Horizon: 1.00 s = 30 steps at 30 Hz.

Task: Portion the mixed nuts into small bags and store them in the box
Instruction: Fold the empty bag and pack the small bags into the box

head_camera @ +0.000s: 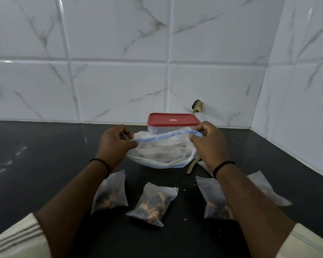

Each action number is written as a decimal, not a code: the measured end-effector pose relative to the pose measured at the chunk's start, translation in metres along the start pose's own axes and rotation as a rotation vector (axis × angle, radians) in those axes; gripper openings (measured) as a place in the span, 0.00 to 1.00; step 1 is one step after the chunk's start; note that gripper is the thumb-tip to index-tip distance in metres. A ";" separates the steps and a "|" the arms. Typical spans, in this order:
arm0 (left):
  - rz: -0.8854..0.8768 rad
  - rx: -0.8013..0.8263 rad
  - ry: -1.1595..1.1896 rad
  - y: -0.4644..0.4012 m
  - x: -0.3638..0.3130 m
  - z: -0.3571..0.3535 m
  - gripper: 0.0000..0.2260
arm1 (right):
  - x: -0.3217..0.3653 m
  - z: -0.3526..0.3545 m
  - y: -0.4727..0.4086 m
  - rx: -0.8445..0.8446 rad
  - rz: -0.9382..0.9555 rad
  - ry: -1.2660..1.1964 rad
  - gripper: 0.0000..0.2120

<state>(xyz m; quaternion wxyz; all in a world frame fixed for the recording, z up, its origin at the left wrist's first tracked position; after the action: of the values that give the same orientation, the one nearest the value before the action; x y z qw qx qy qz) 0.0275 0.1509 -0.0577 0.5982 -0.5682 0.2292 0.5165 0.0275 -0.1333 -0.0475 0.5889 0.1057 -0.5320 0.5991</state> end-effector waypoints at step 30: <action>-0.078 -0.225 0.068 0.003 -0.005 0.010 0.08 | 0.014 -0.009 0.004 0.033 0.052 -0.033 0.12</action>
<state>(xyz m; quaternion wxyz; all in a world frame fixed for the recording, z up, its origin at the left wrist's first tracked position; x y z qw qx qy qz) 0.0198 0.1574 -0.0526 0.5420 -0.6576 0.1677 0.4957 0.0250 -0.1171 -0.0427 0.5625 0.1114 -0.5343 0.6211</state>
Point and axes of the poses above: each hand's wrist, its own y-axis away from the middle knuckle, its own z-axis out of the back of the hand, x = y × z, the point moved 9 cm from there along -y, towards the middle knuckle, and after that the axes turned 7 degrees about y, right-handed, at the moved point
